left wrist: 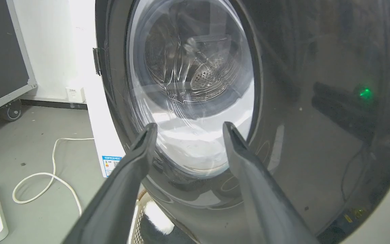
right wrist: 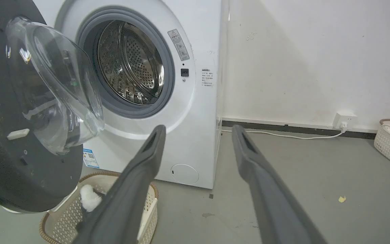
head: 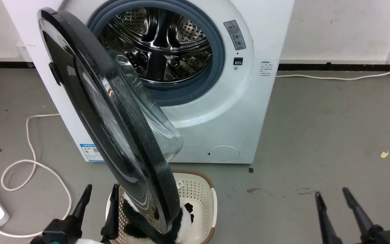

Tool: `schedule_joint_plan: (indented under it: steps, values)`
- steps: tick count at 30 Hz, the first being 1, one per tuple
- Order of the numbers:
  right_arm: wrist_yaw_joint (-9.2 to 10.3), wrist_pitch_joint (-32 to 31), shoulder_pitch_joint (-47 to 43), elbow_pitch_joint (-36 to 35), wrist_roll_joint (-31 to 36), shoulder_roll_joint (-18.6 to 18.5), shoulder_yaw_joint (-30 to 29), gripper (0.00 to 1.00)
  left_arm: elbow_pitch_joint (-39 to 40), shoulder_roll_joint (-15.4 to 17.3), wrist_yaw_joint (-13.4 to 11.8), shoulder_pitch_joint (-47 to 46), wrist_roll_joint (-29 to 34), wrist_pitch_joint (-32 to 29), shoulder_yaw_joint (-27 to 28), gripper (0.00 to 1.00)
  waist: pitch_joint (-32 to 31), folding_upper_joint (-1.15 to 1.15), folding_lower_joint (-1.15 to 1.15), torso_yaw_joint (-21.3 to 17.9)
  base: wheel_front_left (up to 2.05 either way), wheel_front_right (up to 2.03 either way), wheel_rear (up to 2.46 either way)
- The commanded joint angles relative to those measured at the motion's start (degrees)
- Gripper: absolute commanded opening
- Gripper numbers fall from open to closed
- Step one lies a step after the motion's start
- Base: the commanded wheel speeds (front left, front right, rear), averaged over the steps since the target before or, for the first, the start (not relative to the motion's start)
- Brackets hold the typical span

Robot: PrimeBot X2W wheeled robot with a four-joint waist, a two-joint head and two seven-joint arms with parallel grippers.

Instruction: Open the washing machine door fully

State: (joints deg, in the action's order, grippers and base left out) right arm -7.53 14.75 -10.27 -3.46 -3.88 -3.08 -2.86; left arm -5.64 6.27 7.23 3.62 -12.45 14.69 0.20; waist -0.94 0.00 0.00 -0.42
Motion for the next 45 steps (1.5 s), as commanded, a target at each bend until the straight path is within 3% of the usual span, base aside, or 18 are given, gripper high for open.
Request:
schedule_joint_plan:
  steps: [1,17,18,19,20,26,36,42,45]
  values:
    - [0.04,0.24,-0.86,0.49,-0.64,0.19,0.60,1.00,-0.22,0.17,0.25,0.91,0.84,0.30,-0.24,1.00,-0.10,0.00,0.00,0.00,0.00,0.00,0.00]
    - [0.04,0.25,-0.04,1.58,-1.52,0.20,1.74,1.00,-0.62,-0.70,0.25,0.97,2.53,0.30,-0.14,1.00,0.30,0.00,0.00,0.92,0.00,0.00,0.00]
    - [0.04,0.25,0.00,1.60,-1.60,0.20,1.79,1.00,-0.59,-0.66,0.25,0.96,2.50,0.30,-0.16,0.73,0.34,0.00,0.00,0.91,0.00,0.00,0.00]
    - [0.04,0.25,0.03,1.62,-1.67,0.20,1.85,1.00,-0.38,-0.55,0.25,0.90,2.48,0.30,-0.28,0.04,0.37,0.00,0.00,0.89,0.00,0.00,0.00]
    - [0.04,0.25,0.05,1.65,-1.73,0.20,1.90,1.00,-0.10,-0.41,0.25,0.87,2.43,0.30,-0.42,0.00,0.38,0.00,0.00,0.87,0.00,0.00,0.00]
    - [0.04,0.25,0.13,1.63,-1.92,0.20,1.93,1.00,5.41,-0.82,0.25,-0.73,0.58,0.30,2.47,0.00,0.48,0.00,0.00,0.69,0.00,0.00,0.00]
    - [0.04,0.25,0.28,1.51,-1.86,0.20,1.69,1.00,23.70,-2.76,0.25,-8.62,-2.06,0.30,9.13,0.00,0.01,0.00,0.00,0.11,0.00,0.00,0.00]
    - [0.04,0.25,0.39,1.74,-2.17,0.20,2.09,1.00,29.55,-3.02,0.25,-11.36,-1.99,0.30,7.19,0.00,-0.30,0.00,0.00,-0.57,0.00,0.00,0.00]
    - [0.04,0.25,0.37,1.88,-2.49,0.20,2.17,1.00,31.48,-2.83,0.25,-10.94,-1.18,0.30,2.83,0.00,-0.35,0.00,0.00,-1.13,0.00,0.00,0.00]
